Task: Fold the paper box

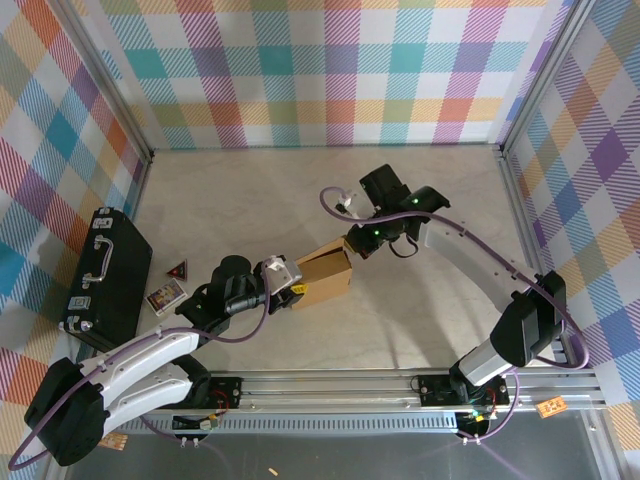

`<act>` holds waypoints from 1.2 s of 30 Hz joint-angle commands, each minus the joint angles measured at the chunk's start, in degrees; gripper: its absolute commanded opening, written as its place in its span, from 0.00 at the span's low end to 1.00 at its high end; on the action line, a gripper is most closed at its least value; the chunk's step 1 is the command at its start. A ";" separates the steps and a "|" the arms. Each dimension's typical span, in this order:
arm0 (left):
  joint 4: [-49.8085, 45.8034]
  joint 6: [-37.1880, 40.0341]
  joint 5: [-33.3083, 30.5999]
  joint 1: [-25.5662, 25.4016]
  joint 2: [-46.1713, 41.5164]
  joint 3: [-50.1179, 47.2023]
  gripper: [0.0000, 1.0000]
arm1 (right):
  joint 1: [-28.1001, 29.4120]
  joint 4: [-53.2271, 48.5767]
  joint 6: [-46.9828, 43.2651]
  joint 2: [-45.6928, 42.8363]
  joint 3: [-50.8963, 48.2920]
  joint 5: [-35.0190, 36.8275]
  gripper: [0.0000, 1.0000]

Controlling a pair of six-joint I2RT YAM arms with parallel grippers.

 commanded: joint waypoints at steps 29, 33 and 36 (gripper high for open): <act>-2.74 -1.06 0.03 -0.56 2.60 1.30 0.37 | 1.04 0.05 19.56 1.51 3.34 -2.50 0.00; -3.10 -0.99 0.31 -0.61 2.76 1.48 0.37 | 0.97 -0.64 19.96 2.12 4.47 -3.04 0.00; -3.02 -0.86 0.31 -0.58 2.78 1.50 0.37 | 0.95 -1.17 20.31 2.58 5.86 -2.88 0.00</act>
